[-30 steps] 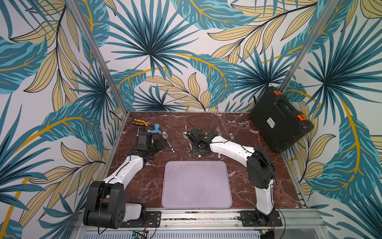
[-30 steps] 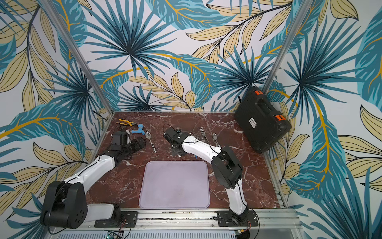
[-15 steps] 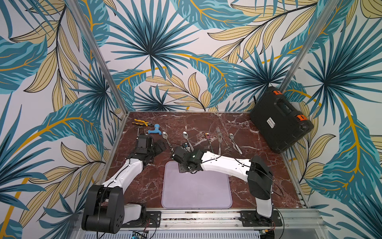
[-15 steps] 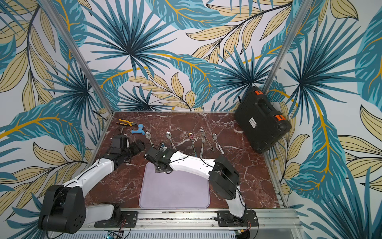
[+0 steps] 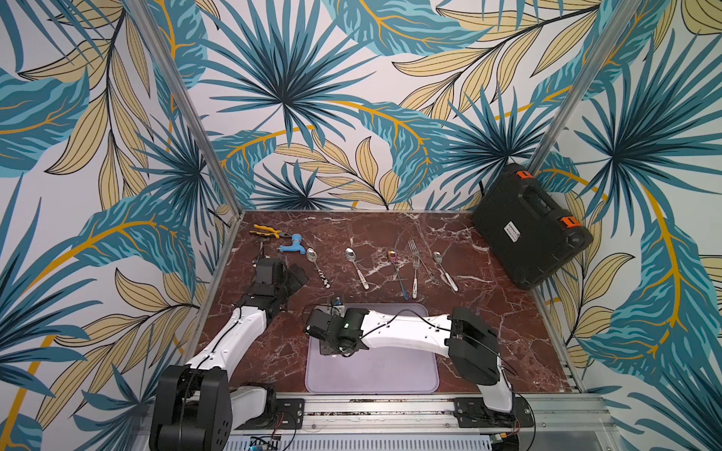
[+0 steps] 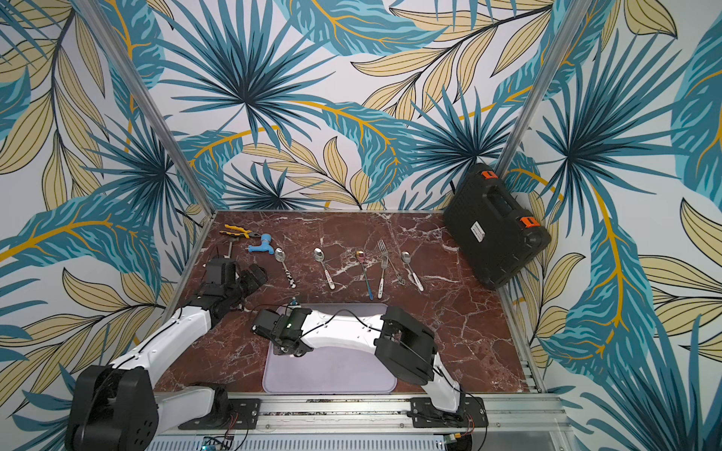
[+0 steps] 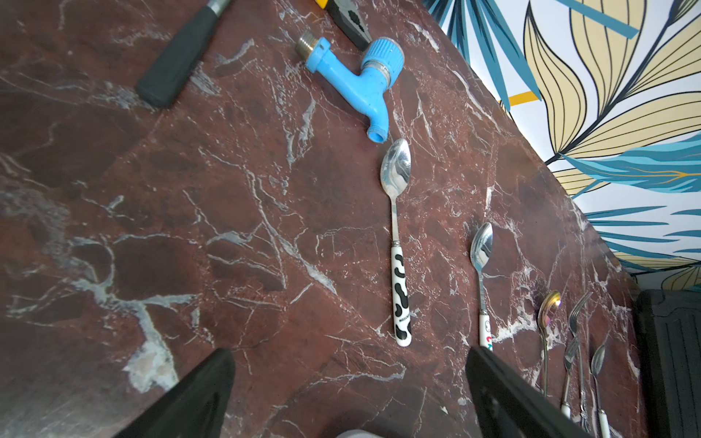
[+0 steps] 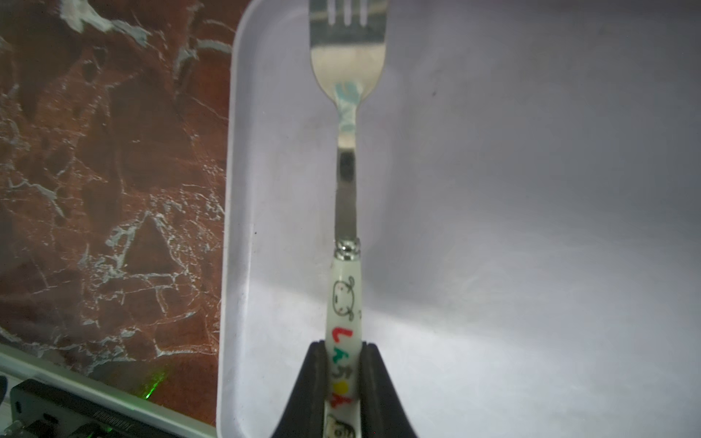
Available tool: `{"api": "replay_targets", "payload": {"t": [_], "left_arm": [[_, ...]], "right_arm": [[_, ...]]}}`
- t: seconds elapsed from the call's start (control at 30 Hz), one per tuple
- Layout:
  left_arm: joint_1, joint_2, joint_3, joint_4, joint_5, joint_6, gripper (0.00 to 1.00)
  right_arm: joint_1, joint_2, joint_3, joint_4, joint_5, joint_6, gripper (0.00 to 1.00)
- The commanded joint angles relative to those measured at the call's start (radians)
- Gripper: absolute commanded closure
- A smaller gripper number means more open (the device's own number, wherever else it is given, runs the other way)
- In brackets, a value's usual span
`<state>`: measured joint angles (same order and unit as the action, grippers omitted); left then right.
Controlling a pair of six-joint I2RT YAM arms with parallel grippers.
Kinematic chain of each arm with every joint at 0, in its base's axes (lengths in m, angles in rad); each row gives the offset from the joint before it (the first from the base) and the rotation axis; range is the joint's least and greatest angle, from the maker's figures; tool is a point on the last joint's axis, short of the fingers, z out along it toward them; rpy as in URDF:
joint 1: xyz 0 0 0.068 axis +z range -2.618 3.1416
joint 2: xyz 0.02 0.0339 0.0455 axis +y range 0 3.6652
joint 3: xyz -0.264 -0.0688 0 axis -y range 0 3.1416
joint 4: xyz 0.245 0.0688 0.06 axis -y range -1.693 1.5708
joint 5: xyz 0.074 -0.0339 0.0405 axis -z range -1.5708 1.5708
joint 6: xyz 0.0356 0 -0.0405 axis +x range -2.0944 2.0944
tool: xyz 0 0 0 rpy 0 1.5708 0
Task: Set the spoon and fork side by side
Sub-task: Place the fork on the tray.
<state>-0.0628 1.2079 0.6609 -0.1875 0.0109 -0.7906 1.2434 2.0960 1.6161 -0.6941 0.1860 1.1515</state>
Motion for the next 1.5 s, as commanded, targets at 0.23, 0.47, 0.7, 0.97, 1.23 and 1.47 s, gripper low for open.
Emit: {"api": "replay_targets", "payload": {"t": [0.23, 0.47, 0.7, 0.97, 1.23, 1.47], "left_arm": [[0.053, -0.026, -0.049, -0.006, 0.023, -0.032, 0.00], [0.059, -0.025, -0.050, 0.000, 0.038, -0.033, 0.00], [0.063, -0.025, -0.049, -0.001, 0.039, -0.033, 0.00], [0.065, -0.025, -0.049, -0.002, 0.041, -0.032, 0.00], [0.066, -0.034, -0.048, -0.006, 0.043, -0.029, 0.00], [0.067, -0.037, -0.048, -0.003, 0.050, -0.025, 0.00]], "right_arm": [[0.042, 0.108, 0.066, 0.035, -0.040, 0.166, 1.00], [0.047, 0.143, 0.109, 0.008, -0.047, 0.174, 1.00], [0.048, 0.162, 0.133, -0.025, -0.049, 0.173, 0.95], [0.047, 0.164, 0.133, -0.021, -0.058, 0.155, 0.68], [0.046, 0.127, 0.111, -0.014, -0.026, 0.133, 0.42], [0.043, 0.040, 0.083, -0.049, 0.053, 0.062, 0.34]]}}
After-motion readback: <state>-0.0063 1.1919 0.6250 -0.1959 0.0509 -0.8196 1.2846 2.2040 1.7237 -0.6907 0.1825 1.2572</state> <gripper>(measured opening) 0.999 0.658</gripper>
